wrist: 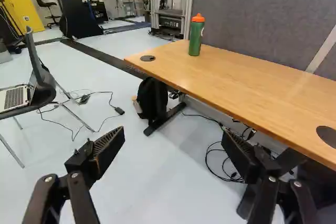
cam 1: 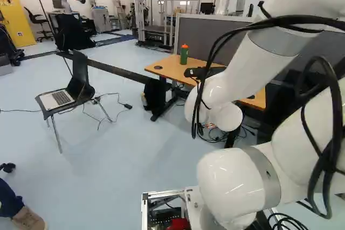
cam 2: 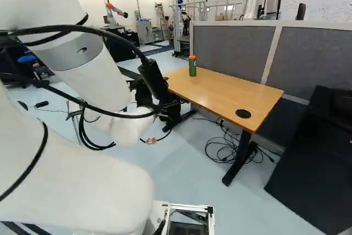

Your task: Pick up the green bottle from the table

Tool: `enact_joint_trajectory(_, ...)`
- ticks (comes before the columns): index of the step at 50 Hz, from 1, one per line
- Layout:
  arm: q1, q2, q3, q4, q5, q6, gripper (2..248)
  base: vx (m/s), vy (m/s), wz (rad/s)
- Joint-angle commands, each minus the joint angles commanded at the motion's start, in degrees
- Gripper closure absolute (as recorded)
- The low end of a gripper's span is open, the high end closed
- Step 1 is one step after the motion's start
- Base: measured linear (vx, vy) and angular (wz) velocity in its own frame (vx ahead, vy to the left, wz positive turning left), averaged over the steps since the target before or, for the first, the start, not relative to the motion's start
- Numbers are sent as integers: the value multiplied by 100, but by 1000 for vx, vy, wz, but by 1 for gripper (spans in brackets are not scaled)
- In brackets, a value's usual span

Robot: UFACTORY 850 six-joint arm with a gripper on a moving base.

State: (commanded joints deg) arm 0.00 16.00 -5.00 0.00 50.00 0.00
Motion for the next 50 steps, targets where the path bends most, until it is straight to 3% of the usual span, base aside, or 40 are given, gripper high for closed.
enact_joint_trajectory(50, 0, 0, 0, 0, 0, 0, 3, 144, 61, -20)
